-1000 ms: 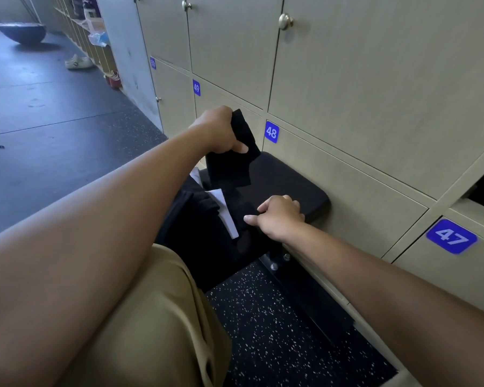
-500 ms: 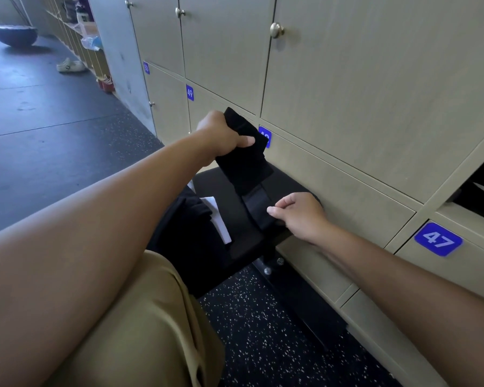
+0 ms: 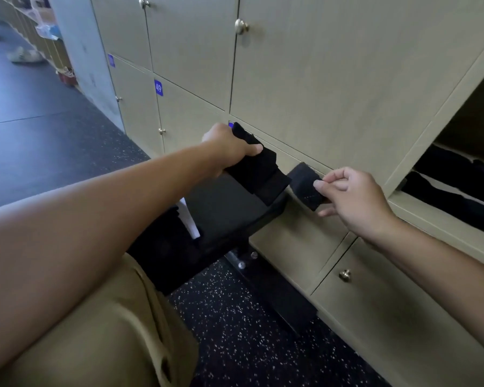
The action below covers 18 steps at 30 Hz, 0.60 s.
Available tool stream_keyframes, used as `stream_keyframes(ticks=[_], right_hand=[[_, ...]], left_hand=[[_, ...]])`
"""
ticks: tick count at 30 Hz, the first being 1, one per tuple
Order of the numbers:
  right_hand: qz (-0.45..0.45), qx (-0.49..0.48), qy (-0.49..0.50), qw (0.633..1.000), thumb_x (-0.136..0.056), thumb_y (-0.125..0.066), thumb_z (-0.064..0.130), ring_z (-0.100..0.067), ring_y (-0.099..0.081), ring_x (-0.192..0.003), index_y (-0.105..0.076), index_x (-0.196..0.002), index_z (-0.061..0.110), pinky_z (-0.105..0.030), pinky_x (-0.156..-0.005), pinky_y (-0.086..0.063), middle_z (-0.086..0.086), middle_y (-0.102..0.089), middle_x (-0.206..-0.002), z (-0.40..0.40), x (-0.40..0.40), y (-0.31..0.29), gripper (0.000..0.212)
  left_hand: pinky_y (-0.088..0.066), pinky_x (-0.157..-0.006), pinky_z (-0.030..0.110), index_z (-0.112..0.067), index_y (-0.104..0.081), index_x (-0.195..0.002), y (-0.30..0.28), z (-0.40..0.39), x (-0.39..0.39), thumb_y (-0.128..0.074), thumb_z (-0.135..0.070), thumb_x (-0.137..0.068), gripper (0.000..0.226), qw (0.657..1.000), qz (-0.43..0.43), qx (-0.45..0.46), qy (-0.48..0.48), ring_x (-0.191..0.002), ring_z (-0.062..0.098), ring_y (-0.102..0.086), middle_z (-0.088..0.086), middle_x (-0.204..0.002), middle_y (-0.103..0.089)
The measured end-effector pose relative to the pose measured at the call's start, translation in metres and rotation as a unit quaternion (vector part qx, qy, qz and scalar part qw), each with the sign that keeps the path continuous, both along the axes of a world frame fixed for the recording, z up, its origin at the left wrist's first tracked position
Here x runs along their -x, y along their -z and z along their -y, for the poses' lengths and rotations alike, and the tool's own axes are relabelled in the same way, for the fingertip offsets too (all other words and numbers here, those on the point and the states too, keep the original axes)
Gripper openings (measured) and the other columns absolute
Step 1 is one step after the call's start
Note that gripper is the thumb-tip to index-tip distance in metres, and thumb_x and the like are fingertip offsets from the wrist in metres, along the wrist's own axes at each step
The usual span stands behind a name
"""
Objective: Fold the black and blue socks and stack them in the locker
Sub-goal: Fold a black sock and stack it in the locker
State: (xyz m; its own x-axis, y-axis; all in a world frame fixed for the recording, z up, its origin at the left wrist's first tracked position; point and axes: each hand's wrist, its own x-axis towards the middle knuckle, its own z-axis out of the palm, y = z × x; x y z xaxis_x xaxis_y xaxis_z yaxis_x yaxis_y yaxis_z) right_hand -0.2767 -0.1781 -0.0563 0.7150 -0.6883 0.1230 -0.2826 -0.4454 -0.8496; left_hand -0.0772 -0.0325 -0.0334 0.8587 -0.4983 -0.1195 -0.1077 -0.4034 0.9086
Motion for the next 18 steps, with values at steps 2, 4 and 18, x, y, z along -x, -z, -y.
stream_keyframes(ticks=[2, 4, 18], right_hand=[[0.009, 0.04, 0.012, 0.999, -0.096, -0.068, 0.022, -0.012, -0.069, -0.051, -0.059, -0.098, 0.011, -0.01, -0.054, -0.044, 0.004, -0.076, -0.084, 0.002, 0.013, -0.008, 0.015], [0.019, 0.076, 0.018, 0.997, -0.096, -0.068, 0.021, -0.007, -0.067, -0.05, -0.058, -0.095, 0.012, -0.007, -0.051, -0.04, 0.005, -0.075, -0.08, 0.002, 0.025, -0.015, 0.014], [0.007, 0.259, -0.03, 0.965, -0.096, -0.066, 0.024, 0.001, -0.064, -0.109, -0.051, -0.091, 0.031, -0.019, -0.091, -0.051, 0.015, -0.067, -0.127, -0.007, 0.081, -0.029, 0.017]], left_hand=[[-0.06, -0.088, 0.043, -0.006, -0.06, -0.12, -0.001, 0.006, 0.014, -0.085, -0.04, -0.081, 0.057, 1.0, -0.003, -0.009, 0.017, -0.101, 0.027, -0.068, 0.011, -0.113, -0.068], [-0.06, -0.076, 0.039, -0.007, -0.059, -0.121, -0.003, 0.012, 0.03, -0.083, -0.039, -0.083, 0.055, 0.999, -0.016, -0.009, 0.034, -0.101, 0.026, -0.067, 0.01, -0.113, -0.067], [-0.059, -0.054, 0.029, -0.01, -0.066, -0.12, -0.004, 0.045, 0.102, -0.065, -0.024, -0.1, 0.025, 0.931, -0.281, 0.195, 0.129, -0.09, 0.02, -0.071, 0.009, -0.109, -0.074]])
